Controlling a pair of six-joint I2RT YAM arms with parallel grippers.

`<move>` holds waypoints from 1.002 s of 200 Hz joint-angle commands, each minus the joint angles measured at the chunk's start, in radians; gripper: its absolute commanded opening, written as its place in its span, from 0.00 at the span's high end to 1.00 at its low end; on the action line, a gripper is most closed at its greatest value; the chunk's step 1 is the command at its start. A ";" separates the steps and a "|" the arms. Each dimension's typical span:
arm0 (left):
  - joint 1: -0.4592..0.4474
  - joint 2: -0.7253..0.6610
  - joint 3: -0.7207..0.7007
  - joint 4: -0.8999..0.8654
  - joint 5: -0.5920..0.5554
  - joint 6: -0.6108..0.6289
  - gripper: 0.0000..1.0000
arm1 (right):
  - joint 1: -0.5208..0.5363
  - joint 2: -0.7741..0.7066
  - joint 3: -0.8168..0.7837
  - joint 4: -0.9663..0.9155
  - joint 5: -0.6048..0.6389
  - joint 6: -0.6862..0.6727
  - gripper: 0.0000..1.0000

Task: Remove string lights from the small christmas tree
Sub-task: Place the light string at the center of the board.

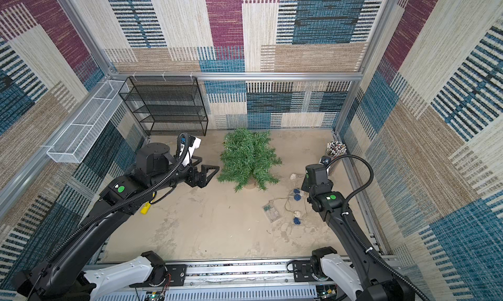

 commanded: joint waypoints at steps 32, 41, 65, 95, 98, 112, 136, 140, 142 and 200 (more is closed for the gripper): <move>0.000 -0.023 -0.021 0.054 -0.001 -0.024 0.08 | -0.012 0.079 0.007 -0.036 -0.141 0.026 0.94; 0.000 -0.031 -0.026 0.050 -0.007 -0.022 0.08 | -0.009 0.087 0.009 -0.046 -0.156 0.032 0.86; 0.001 -0.039 -0.026 0.027 -0.030 -0.004 0.08 | -0.009 0.101 -0.008 -0.041 -0.168 0.036 0.52; 0.001 -0.034 -0.002 -0.018 -0.052 0.020 0.07 | -0.010 0.120 0.032 -0.092 -0.141 0.056 0.18; 0.002 -0.035 -0.001 -0.021 -0.055 0.023 0.07 | -0.008 0.117 0.036 -0.097 -0.141 0.057 0.18; 0.003 -0.038 0.001 -0.025 -0.067 0.030 0.07 | 0.007 0.097 0.055 -0.114 -0.137 0.056 0.17; 0.004 -0.041 0.001 -0.022 -0.080 0.036 0.07 | 0.101 0.060 0.102 -0.163 -0.108 0.074 0.16; 0.004 -0.040 0.001 -0.017 -0.080 0.037 0.07 | 0.122 0.058 0.110 -0.168 -0.105 0.082 0.15; 0.004 -0.039 0.001 -0.018 -0.080 0.037 0.07 | 0.132 0.058 0.112 -0.173 -0.103 0.086 0.15; 0.006 -0.029 -0.015 0.025 -0.077 0.022 0.07 | 0.515 0.182 0.047 -0.110 -0.116 0.254 0.13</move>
